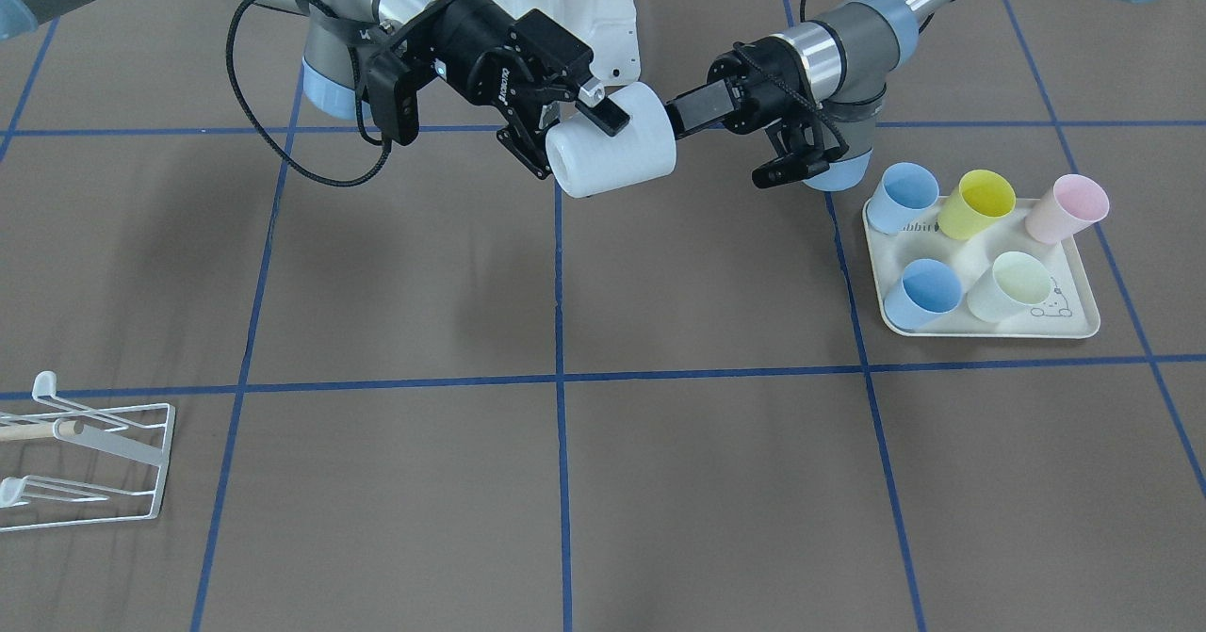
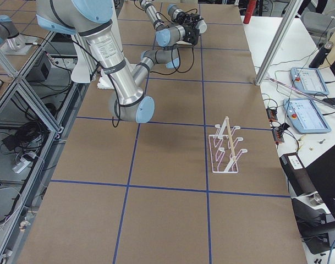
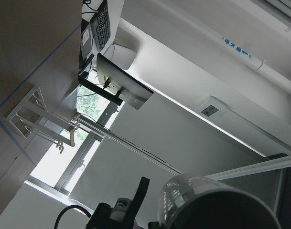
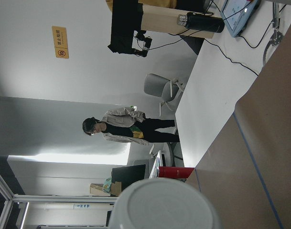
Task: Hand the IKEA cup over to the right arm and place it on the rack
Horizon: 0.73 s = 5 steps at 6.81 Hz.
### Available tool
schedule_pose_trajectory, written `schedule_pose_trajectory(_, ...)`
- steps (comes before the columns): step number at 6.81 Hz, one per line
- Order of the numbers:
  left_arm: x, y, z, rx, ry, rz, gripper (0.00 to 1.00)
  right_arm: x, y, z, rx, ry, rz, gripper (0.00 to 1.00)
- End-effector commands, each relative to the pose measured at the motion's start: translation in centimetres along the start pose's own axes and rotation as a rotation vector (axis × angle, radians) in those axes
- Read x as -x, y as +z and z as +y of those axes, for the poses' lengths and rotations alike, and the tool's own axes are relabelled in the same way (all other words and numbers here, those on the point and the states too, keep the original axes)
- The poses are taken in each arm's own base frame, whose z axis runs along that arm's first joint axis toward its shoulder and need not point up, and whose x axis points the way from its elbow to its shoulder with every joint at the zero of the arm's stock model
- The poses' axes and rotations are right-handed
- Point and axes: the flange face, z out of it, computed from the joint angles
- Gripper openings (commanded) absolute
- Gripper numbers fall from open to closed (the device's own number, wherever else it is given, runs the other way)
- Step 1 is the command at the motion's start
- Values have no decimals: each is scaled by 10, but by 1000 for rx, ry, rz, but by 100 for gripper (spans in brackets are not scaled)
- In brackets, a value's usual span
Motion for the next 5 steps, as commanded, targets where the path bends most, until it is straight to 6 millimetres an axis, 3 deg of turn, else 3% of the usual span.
schedule_pose_trajectory(1,0,1,0,0,0,0,0,0,0,0,0,1,-1,84)
schedule_pose_trajectory(2,1,0,0,-1,-1,-2,0,1,0,-1,-2,0,-2,22)
schedule_pose_trajectory(3,0,0,1,3,-1,1,17,0,0,-1,-1,0,-2,0)
schedule_pose_trajectory(4,-1,1,2,4,7,4,99,2,0,-3,-3,0,-8,0)
schedule_pose_trajectory(5,-1,0,3,6,24,5,100,3,0,-4,-4,-1,-9,0)
